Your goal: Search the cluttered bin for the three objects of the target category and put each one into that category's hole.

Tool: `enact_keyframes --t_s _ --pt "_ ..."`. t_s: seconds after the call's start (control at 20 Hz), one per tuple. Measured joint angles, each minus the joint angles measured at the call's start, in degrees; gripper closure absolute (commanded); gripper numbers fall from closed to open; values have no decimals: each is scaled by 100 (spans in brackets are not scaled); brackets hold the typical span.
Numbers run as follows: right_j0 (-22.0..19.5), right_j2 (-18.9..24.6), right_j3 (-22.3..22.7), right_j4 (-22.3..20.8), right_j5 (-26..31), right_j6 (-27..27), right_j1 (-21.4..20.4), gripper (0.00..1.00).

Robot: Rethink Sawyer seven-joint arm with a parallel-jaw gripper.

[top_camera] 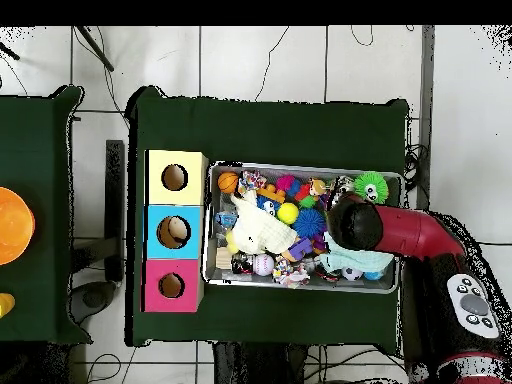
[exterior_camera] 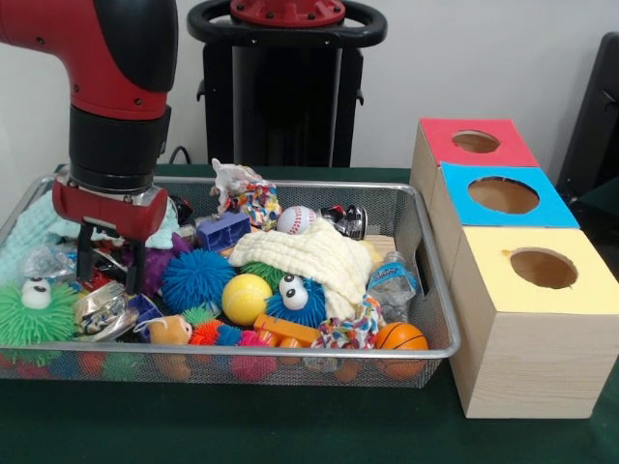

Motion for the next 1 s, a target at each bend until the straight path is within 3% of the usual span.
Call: enact_keyframes --t_s 0.35,0.65,1.0 --pt "17 -34 1 170 167 0 -1 0" --pt "29 -43 36 739 710 0 -107 0" --pt "415 -356 35 1010 906 0 -69 0"
